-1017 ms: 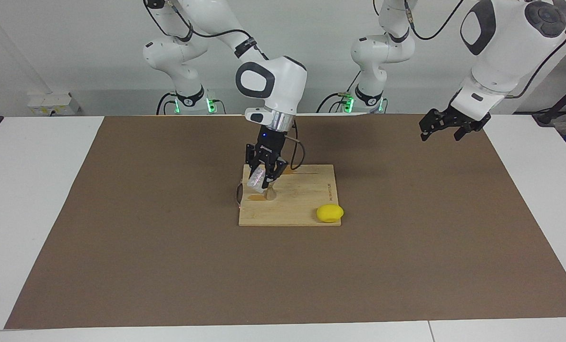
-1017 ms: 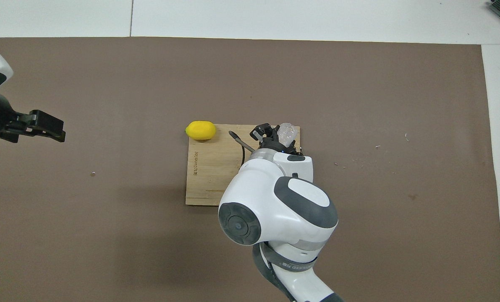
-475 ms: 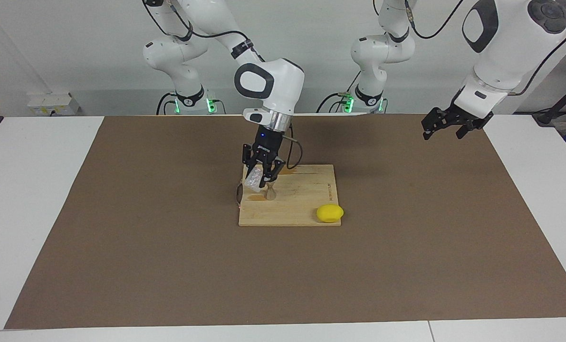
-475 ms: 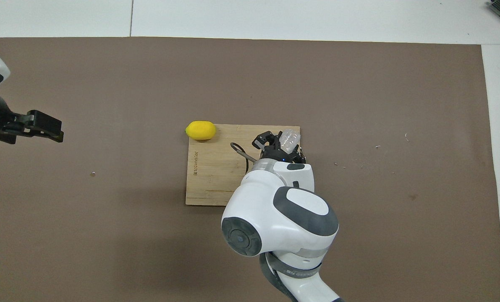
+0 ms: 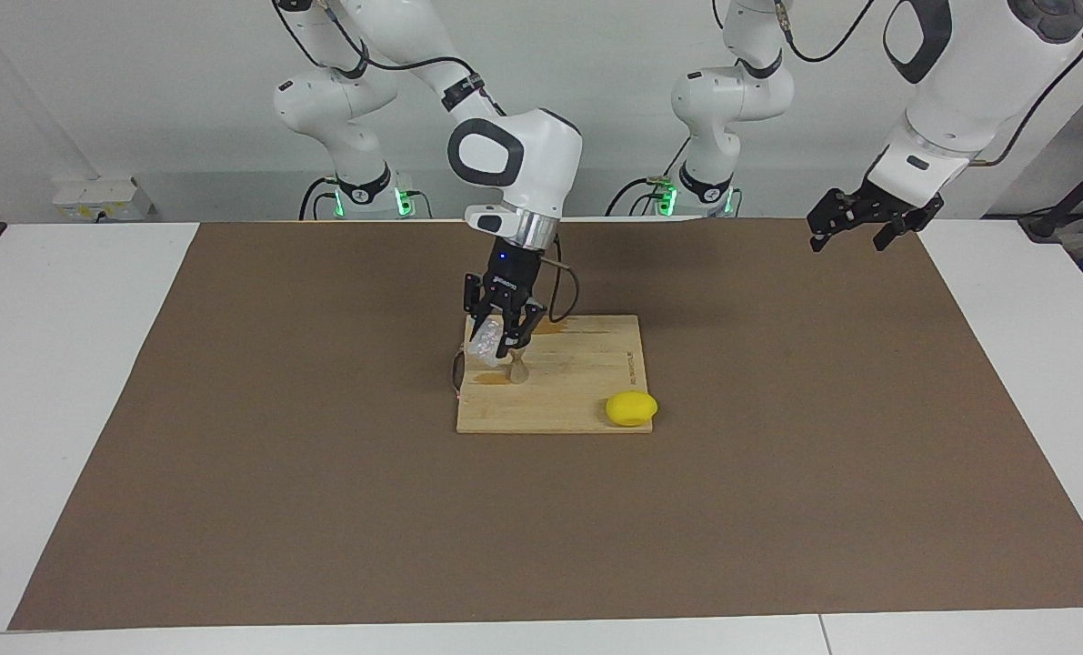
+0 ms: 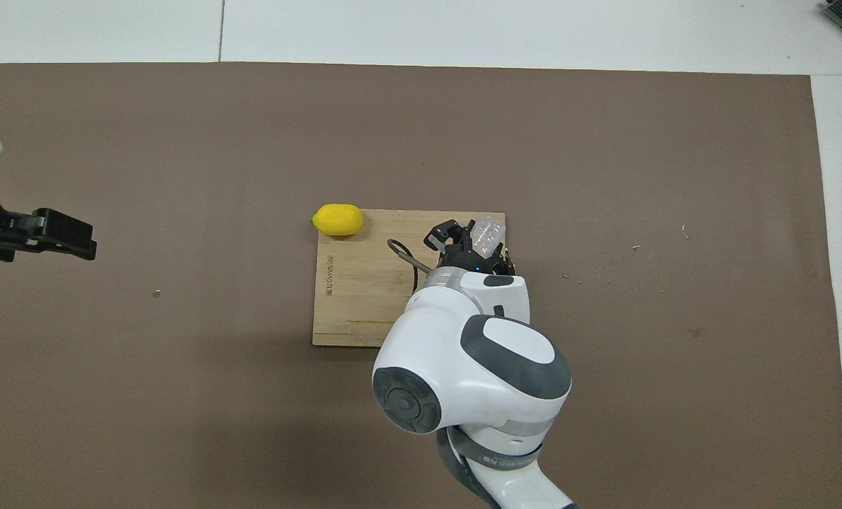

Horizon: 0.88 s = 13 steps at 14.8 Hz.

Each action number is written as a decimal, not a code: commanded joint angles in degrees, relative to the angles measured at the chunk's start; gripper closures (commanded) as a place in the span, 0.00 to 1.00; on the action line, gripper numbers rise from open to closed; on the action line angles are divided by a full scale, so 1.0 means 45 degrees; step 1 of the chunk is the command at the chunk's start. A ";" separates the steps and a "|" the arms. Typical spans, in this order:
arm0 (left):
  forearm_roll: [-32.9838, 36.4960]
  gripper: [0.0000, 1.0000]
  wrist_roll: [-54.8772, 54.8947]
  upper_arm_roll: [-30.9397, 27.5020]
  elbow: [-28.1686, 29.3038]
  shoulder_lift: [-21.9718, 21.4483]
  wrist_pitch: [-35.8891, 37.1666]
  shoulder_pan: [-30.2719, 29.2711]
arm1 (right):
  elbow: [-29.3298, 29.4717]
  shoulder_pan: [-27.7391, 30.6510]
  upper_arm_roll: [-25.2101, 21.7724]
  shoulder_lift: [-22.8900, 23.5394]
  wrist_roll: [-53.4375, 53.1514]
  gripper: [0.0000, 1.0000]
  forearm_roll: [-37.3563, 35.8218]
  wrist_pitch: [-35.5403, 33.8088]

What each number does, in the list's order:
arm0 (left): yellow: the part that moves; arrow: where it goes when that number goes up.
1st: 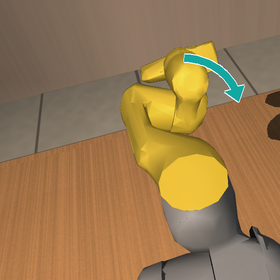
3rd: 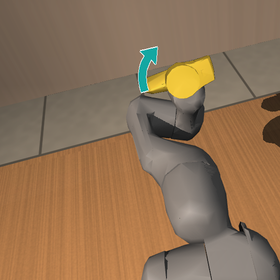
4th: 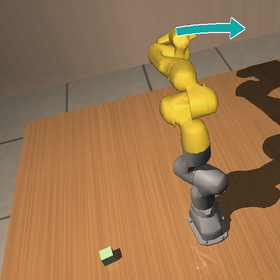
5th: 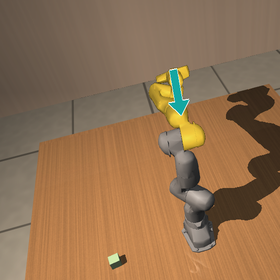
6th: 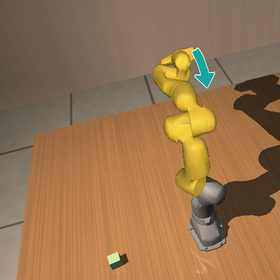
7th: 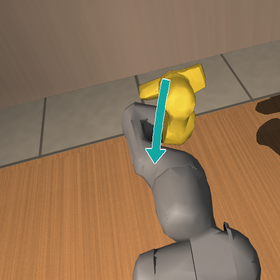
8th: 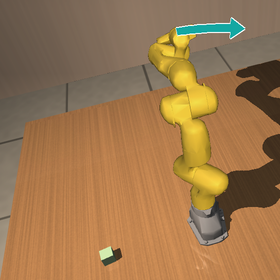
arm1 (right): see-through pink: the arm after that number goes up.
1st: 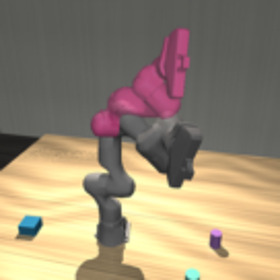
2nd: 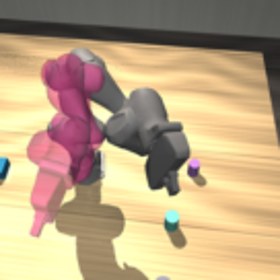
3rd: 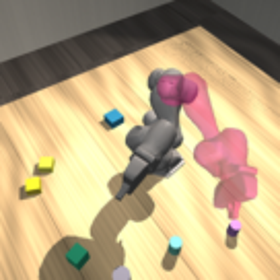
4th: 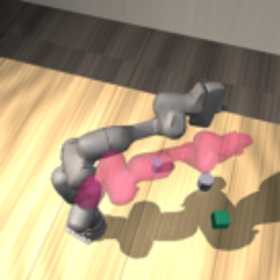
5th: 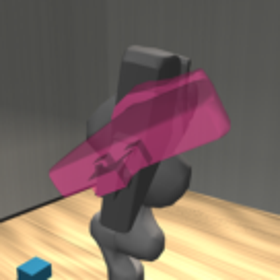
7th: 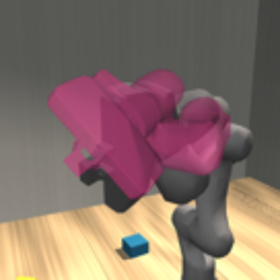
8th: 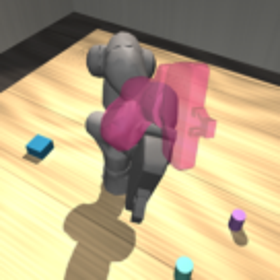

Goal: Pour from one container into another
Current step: 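Tilt the clear cup with the right gripper over the dark cup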

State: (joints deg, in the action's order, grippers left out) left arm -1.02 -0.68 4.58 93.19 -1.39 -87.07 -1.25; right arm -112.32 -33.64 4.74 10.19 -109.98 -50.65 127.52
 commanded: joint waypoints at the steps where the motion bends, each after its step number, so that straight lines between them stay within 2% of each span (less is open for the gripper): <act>1: 0.0246 0.00 0.0268 0.0037 0.0463 -0.0335 -0.0765 -0.0132 | -0.0039 -0.0004 0.0039 -0.0137 -0.0403 1.00 0.0531 0.0120; 3: 0.0521 0.00 0.0442 0.0056 0.0463 -0.0277 -0.1351 -0.0113 | 0.0135 -0.0004 0.0040 -0.0136 -0.0364 1.00 0.1174 0.0139; 13: 0.0521 0.00 0.0365 0.0056 0.0541 -0.0296 -0.1432 -0.0113 | 0.0957 0.1089 0.0039 -0.0117 -0.0305 1.00 0.5355 0.0452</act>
State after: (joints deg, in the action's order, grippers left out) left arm 0.43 0.58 4.57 93.82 -1.50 -92.15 -1.25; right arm -108.00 -30.26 4.47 10.15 -110.07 -29.40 128.48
